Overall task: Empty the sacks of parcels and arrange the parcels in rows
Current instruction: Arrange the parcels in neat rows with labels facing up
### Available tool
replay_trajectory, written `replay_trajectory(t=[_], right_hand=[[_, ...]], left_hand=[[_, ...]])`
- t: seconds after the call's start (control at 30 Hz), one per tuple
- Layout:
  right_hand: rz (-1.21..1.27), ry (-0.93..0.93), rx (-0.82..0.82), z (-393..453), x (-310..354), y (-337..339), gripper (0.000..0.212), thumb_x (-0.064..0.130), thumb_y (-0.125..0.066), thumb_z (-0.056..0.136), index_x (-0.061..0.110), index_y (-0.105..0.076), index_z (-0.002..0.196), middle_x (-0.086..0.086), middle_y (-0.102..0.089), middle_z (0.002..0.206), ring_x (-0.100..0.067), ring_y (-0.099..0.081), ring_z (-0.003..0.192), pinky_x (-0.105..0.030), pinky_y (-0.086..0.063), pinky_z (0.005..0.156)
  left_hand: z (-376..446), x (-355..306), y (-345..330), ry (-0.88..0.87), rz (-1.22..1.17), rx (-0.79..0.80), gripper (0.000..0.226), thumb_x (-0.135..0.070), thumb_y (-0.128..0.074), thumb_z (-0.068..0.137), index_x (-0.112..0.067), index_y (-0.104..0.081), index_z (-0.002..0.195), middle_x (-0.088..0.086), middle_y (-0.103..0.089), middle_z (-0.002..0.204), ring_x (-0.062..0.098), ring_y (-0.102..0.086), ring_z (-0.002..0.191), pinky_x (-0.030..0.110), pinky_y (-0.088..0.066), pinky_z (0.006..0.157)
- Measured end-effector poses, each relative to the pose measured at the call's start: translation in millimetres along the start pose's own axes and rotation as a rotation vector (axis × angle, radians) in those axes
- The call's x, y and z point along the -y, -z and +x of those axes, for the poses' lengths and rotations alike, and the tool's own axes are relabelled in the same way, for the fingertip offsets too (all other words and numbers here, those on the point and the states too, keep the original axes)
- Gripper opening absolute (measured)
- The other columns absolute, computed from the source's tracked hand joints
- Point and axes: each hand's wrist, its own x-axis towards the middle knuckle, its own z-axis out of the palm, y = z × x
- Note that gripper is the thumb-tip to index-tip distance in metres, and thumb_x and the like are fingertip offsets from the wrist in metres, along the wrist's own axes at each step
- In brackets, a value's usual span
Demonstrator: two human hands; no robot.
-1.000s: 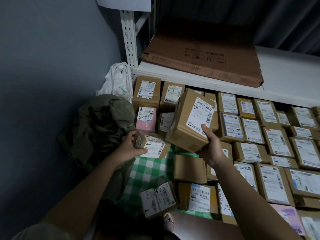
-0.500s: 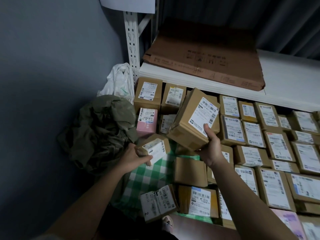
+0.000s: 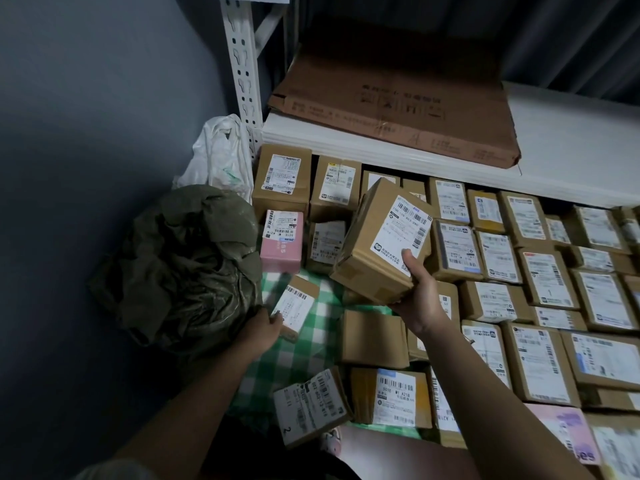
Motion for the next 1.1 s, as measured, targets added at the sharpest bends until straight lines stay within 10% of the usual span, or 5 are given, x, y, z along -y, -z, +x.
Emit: replay_trajectory(t=[0.33,0.83,1.1], right_hand=[[-0.025,-0.006,0.044,6.8,-1.4,0.5,0.066,0.053,-0.059,0.079,0.023,-0.049,0.138,-0.006,-0.065,0.127,-0.026,-0.062,0.111,-0.034,-0.055,0.071],[-0.558,-0.252,0.094,-8.0,-34.1,-30.6,0.091,0.072,-0.059,0.078,0.039,-0.017,0.152,-0.001,-0.033,0.155,-0.03,-0.038,0.136,-0.053,-0.032,0.111],[-0.573,-0.294,0.092,-12.5,-41.9,-58.4,0.083,0.06,-0.054,0.09,0.024,-0.016,0.154,-0.004,-0.042,0.148,-0.02,-0.054,0.106,-0.028,-0.043,0.07]], left_hand=[[14.5,-17.4,-10.0,-0.175,0.032,-0.062,0.086,-0.057,-0.067,0.079,-0.016,-0.028,0.144,0.011,-0.033,0.14,0.031,-0.043,0.123,0.035,-0.042,0.091],[12.6,-9.5,7.3,-0.023,0.248,-0.251,0.065,-0.028,-0.073,0.079,-0.006,-0.033,0.126,0.017,-0.038,0.131,0.035,-0.049,0.116,0.039,-0.043,0.089],[5.9,-8.9,18.5,-0.033,0.375,-0.271,0.05,-0.017,-0.057,0.089,-0.01,-0.031,0.13,0.016,-0.032,0.136,0.032,-0.056,0.113,0.038,-0.047,0.082]])
